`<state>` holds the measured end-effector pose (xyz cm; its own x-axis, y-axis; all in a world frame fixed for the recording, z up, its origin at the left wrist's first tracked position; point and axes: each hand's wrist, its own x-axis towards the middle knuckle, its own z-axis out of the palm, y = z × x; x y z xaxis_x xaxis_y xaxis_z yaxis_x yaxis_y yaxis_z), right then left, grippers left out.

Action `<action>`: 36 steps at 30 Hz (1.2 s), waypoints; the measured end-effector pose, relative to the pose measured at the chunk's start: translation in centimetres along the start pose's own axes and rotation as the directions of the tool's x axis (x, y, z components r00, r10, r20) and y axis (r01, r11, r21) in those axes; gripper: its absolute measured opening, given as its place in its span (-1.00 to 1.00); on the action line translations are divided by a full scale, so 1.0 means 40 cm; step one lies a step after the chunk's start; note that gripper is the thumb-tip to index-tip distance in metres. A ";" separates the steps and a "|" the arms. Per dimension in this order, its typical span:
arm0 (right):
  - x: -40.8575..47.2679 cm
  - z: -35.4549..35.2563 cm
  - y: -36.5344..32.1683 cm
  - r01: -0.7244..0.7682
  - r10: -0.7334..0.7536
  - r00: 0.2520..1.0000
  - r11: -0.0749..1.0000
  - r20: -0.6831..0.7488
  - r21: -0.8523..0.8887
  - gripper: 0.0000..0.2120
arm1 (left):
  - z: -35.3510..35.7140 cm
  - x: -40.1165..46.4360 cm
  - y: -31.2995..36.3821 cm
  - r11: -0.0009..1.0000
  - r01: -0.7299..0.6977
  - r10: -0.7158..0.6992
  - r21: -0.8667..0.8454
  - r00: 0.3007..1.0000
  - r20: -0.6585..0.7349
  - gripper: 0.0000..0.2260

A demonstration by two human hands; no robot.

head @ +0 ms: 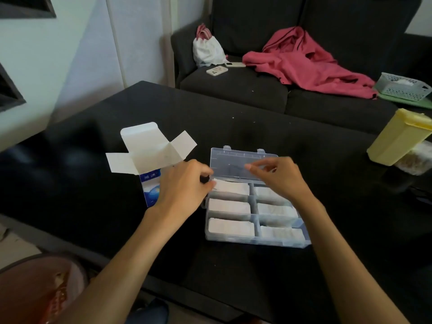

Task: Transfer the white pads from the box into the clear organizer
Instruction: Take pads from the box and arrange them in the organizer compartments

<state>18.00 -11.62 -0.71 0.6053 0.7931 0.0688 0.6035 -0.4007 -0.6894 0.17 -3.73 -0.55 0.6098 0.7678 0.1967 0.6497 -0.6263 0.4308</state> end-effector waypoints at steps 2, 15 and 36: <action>-0.011 -0.020 -0.051 0.101 -0.100 0.992 0.995 -0.073 0.004 -0.75 | -0.055 -0.020 0.001 0.992 -0.027 -0.002 -0.126 0.974 -0.226 -0.78; -0.104 0.151 -0.226 0.573 -0.508 0.817 0.770 0.273 -0.281 -0.59 | -0.170 -0.041 -0.255 0.391 0.554 -0.540 -0.735 0.785 0.305 -0.64; -0.150 0.174 -0.274 0.494 -0.398 0.829 0.851 0.393 -0.180 -0.64 | -0.164 -0.052 -0.261 0.519 0.356 -0.375 -0.777 0.912 0.167 -0.92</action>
<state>4.14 -8.79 1.41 0.0578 0.9972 0.0479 0.9057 -0.0322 -0.4227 -10.85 2.09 0.32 0.3886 0.9123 -0.1293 0.2019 0.0526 0.9780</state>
